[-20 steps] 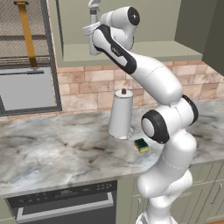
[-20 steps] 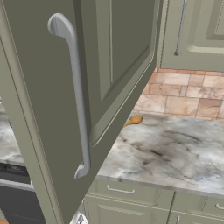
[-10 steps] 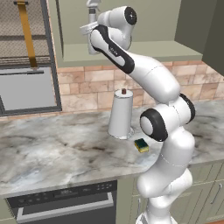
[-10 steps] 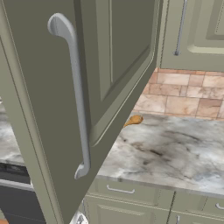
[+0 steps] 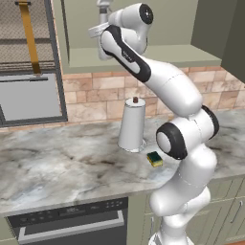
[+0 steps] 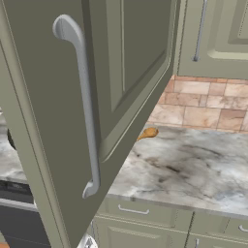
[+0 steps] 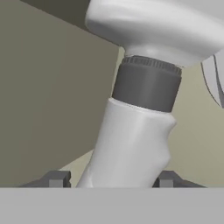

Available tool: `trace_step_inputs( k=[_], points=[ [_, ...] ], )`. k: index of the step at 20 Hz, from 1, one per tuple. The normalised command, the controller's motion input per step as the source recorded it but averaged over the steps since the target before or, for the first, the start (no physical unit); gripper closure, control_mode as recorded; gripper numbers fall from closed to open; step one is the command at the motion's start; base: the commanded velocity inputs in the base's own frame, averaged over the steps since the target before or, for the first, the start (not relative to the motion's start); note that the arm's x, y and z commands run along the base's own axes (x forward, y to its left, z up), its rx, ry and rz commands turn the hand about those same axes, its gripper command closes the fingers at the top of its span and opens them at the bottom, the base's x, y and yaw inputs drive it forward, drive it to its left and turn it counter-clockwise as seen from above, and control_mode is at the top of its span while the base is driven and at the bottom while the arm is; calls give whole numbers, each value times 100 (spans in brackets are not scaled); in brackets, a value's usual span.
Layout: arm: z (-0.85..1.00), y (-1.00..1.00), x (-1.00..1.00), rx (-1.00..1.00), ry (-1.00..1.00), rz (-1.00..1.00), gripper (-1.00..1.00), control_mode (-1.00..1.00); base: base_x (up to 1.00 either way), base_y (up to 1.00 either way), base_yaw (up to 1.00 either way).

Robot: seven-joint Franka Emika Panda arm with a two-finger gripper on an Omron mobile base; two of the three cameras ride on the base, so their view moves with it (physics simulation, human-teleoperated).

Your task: Pick the spray and sponge from the cabinet and place them on the counter.

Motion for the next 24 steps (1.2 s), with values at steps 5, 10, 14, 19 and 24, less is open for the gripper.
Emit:
trace_step_inputs(
  k=[5, 10, 14, 19, 24],
  points=[
    [-7, 0, -82, 1, -8, 1, 100, -100, 0, 0, 0],
    [-19, -1, -99, 4, -12, 2, 100, -100, 0, 0, 0],
    [-18, -4, -100, 5, -14, 1, 100, -100, 0, 0, 0],
    [-11, 0, -94, 5, -6, 0, 100, -100, 0, 0, 0],
    [-22, 0, -47, 10, 0, 0, 100, -100, 0, 0, 0]
  ],
)
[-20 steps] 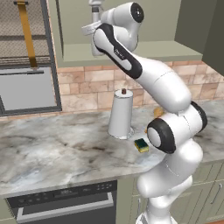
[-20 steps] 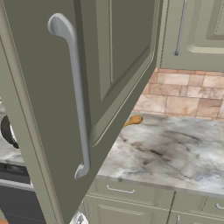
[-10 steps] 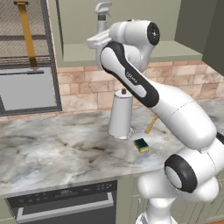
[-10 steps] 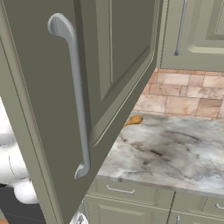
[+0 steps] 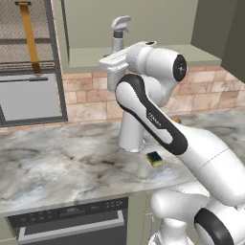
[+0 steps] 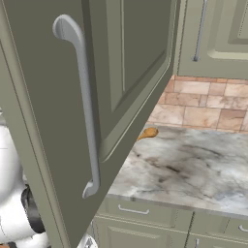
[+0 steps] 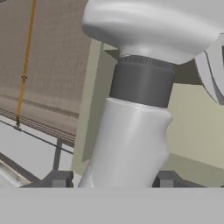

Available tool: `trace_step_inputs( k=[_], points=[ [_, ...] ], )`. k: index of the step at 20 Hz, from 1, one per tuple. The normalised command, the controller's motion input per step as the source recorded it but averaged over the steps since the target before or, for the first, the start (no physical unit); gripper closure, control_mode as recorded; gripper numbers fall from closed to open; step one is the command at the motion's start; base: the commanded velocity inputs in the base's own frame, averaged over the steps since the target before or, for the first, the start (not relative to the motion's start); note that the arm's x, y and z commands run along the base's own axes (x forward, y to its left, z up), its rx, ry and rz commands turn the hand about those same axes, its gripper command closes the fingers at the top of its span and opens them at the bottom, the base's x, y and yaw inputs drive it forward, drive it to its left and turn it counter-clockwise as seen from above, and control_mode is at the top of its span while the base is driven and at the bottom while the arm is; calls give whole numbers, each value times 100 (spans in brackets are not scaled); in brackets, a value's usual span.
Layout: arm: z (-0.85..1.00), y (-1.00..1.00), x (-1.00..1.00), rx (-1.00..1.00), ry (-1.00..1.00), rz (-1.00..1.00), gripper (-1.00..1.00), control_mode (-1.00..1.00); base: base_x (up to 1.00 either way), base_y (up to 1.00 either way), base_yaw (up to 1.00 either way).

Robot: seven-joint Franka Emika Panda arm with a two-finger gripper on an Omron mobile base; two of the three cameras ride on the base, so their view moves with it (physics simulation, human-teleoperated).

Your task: Pick the spray and sponge from the cabinet and place them on the counter.

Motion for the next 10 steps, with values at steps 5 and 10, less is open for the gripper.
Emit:
trace_step_inputs(
  k=[5, 10],
  points=[
    [-45, 9, -19, 15, 0, 0, 100, -100, 0, 0, 0],
    [-58, 15, -17, 9, 0, 0, 100, -100, 0, 0, 0]
  ],
)
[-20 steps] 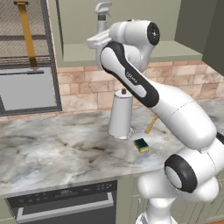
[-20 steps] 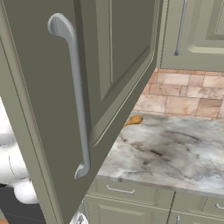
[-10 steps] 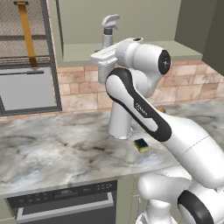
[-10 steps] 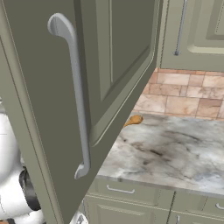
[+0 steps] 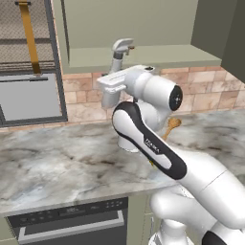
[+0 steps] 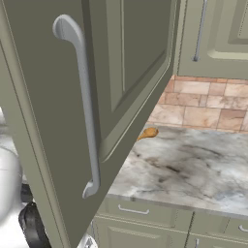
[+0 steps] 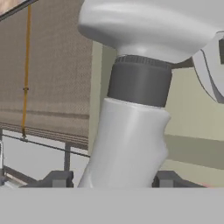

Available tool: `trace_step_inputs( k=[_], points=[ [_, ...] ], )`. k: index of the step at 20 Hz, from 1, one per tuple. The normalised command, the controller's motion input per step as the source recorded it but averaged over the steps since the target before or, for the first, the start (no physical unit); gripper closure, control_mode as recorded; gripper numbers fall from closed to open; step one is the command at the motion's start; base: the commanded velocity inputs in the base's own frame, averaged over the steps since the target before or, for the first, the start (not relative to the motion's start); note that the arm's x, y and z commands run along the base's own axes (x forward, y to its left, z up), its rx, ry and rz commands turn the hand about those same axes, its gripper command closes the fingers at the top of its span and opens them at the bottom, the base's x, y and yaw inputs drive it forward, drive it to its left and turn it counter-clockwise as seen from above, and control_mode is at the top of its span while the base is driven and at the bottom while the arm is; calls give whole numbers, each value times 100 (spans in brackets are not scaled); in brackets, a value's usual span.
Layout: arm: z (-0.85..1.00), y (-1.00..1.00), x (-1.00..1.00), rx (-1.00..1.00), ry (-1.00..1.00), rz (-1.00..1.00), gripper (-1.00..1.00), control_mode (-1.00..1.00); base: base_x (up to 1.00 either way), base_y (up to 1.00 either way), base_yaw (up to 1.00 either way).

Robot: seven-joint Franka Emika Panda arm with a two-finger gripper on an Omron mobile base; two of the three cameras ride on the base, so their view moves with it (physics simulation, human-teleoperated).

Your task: Pick the spray and sponge from the cabinet and place them on the counter.

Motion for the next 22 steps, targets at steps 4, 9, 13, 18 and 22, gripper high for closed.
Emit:
trace_step_inputs(
  k=[4, 9, 13, 18, 22],
  points=[
    [-60, 20, -24, 3, 0, 0, 100, -100, 0, 0, 0],
    [-63, 25, -21, 2, 0, 0, 100, -100, 0, 0, 0],
    [-65, 35, -1, 0, 0, 0, 100, -100, 0, 0, 0],
    [-39, 13, 0, 0, 0, 0, 100, -100, 0, 0, 0],
    [-43, 0, 8, 0, 0, 0, 100, -100, 0, 0, 0]
  ],
)
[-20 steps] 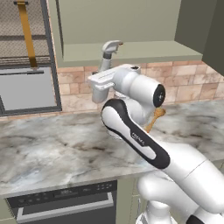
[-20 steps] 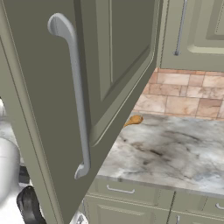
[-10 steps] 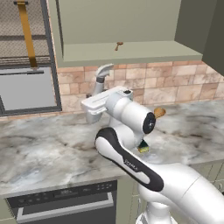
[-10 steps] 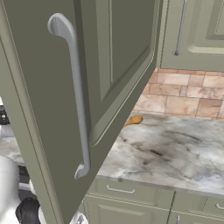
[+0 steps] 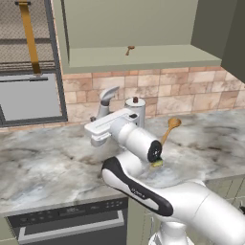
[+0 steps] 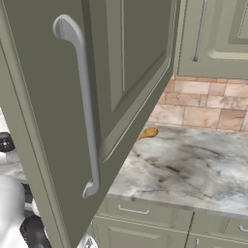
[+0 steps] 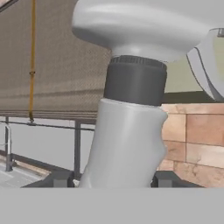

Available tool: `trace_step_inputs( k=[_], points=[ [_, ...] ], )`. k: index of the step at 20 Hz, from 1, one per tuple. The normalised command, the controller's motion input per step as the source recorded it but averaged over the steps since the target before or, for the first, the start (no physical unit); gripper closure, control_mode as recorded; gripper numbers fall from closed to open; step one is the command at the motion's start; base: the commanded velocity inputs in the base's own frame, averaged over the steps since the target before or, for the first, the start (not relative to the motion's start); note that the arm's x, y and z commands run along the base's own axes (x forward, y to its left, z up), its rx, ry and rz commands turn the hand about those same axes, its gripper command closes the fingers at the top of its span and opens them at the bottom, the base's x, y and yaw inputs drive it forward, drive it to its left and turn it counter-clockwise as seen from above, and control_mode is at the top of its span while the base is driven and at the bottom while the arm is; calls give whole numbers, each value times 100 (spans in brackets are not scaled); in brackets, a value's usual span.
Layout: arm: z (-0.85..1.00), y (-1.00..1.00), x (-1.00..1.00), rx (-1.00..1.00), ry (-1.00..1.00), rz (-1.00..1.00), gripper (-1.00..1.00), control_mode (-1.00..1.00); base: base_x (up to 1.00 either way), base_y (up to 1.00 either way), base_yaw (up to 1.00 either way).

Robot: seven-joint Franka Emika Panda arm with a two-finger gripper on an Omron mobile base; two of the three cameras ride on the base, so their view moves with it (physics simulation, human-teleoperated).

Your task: Pick the spray and sponge from the cabinet and place them on the counter.

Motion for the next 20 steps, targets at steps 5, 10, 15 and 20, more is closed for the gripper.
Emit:
trace_step_inputs(
  k=[5, 10, 15, 20],
  points=[
    [-50, 4, 19, -1, 1, 0, 100, -100, 0, 0, 0],
    [-52, 17, 26, 0, 6, 0, 100, -100, 0, 0, 0],
    [-60, 24, 20, 0, 8, 0, 100, -100, 0, 0, 0],
    [-64, 26, 19, 0, 9, 0, 100, -100, 0, 0, 0]
  ],
)
